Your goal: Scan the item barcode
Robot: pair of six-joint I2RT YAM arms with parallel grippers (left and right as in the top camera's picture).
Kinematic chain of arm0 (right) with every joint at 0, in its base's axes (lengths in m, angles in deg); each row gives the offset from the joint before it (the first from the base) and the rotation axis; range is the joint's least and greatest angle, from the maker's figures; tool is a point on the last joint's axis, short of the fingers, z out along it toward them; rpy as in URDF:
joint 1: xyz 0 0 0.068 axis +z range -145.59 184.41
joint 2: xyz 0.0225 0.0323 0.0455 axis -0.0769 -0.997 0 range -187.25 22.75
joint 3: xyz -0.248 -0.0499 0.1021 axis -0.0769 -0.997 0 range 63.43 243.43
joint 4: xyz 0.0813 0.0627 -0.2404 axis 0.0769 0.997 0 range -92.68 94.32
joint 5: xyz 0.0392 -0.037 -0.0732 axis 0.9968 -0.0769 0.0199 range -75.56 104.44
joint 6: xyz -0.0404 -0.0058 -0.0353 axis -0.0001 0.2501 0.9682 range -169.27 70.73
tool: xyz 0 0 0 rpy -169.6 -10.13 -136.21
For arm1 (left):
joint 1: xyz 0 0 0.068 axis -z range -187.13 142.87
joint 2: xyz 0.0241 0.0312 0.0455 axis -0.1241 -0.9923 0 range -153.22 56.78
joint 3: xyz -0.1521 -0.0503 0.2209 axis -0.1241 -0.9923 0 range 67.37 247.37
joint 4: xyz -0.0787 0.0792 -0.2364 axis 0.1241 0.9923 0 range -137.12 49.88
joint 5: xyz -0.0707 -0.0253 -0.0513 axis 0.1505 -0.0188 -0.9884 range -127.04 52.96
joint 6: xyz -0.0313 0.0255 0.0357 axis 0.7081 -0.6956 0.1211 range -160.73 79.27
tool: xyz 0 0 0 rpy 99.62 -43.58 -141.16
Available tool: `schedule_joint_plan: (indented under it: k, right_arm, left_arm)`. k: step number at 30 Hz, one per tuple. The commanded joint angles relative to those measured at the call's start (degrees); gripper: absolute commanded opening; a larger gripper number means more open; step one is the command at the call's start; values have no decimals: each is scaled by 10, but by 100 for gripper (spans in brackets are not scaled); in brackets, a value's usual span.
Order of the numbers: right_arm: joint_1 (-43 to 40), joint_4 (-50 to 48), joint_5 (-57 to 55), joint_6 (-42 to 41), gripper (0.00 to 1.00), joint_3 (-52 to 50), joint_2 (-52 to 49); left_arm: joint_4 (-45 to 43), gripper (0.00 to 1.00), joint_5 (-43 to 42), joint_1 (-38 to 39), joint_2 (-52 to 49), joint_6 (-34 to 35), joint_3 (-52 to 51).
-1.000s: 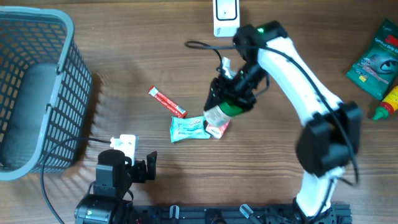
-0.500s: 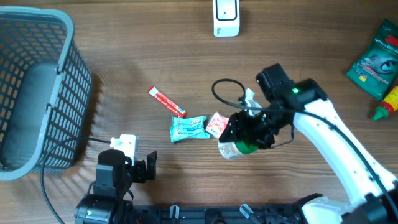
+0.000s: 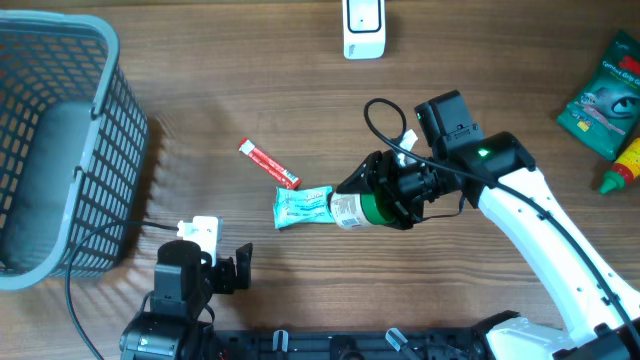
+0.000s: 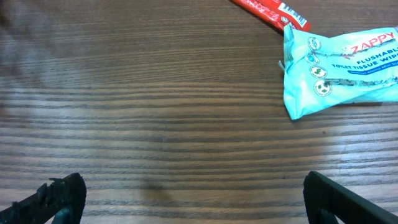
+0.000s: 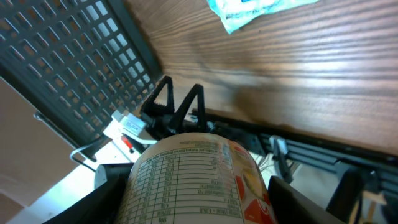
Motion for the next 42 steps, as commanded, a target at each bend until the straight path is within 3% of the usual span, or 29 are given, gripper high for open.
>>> schedule_joint_plan:
  k: [1,6,9,15,18,25,30,33,36,42]
  right_arm:
    - [2,-3,33,-30,54,0,7]
    - [2,-43,0,29,57,0,7]
    - [2,-72,-77,170,61,0,7]
    - [-14,-45,-67,263,52,0,12]
    - [-18,-28,-92,321,53,0,18]
    - [-17,-156,-355,252,57,0,8]
    - [-17,-273,-467,252,54,0,-24]
    - [-17,-330,-493,252,51,0,-65]
    - [-17,-371,-493,257,63,0,-107]
    - [-17,-491,-493,315,69,0,-175]
  left_arm:
    - [-2,100,6,3,0,1,-1]
    - [-2,100,6,3,0,1,-1]
    - [-2,100,6,3,0,1,-1]
    - [-2,100,6,3,0,1,-1]
    - [-2,100,6,3,0,1,-1]
    - [-2,100,6,3,0,1,-1]
    - [-2,100,6,3,0,1,-1]
    - [-2,100,6,3,0,1,-1]
    - [-2,100,6,3,0,1,-1]
    - [-2,100,6,3,0,1,-1]
